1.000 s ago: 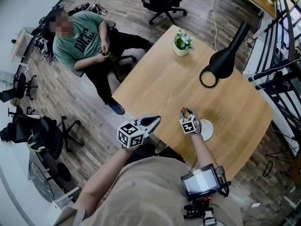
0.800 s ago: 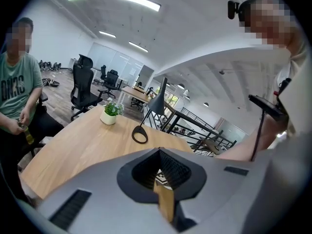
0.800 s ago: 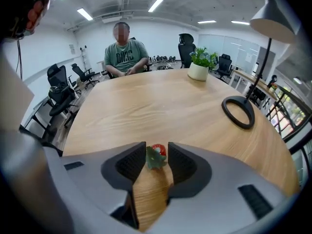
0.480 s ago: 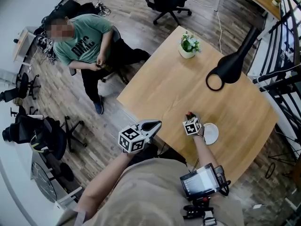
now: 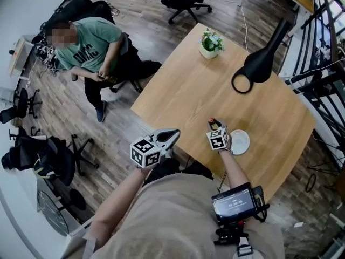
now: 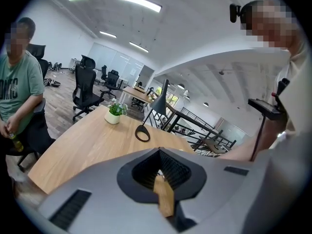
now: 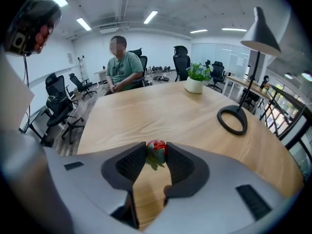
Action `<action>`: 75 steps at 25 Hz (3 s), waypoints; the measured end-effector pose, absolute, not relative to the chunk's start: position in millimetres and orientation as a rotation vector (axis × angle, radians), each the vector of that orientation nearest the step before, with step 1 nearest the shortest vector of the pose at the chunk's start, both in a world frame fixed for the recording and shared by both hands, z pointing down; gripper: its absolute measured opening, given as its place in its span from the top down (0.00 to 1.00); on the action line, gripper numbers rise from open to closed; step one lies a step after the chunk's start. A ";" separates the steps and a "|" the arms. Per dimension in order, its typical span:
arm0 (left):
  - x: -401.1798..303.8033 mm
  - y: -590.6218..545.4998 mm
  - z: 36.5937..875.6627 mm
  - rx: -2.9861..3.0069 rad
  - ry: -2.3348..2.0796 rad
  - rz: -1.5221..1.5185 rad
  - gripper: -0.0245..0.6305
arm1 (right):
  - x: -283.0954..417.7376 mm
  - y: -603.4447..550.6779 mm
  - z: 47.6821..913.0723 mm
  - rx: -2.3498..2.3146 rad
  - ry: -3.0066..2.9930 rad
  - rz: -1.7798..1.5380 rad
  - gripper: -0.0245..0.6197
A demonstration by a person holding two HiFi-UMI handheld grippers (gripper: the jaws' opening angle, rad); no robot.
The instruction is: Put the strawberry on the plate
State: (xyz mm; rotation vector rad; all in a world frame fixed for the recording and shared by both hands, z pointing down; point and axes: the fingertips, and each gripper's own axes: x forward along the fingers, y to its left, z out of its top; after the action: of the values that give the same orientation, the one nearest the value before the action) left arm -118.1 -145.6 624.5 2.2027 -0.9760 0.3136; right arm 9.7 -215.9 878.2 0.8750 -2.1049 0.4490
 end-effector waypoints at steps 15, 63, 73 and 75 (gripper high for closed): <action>-91.9 -135.9 616.6 2.247 -0.931 0.288 0.96 | 14.0 -205.1 732.6 1.033 -2.398 0.527 0.77; -1.2 -178.0 575.5 2.326 -1.010 0.161 0.96 | 219.0 -159.2 539.0 1.464 -2.534 0.194 0.77; 16.4 -182.6 582.0 2.345 -0.983 0.166 0.96 | 245.0 -152.8 578.6 1.506 -2.453 0.242 0.77; 22.8 -183.3 585.3 2.351 -0.974 0.163 0.96 | 248.7 -151.2 593.7 1.492 -2.427 0.263 0.77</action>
State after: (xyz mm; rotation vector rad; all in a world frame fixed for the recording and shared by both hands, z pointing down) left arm 22.8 -183.3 585.3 2.3506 -0.9737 0.1630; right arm 248.7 -151.2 593.7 1.4919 -2.4275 0.2631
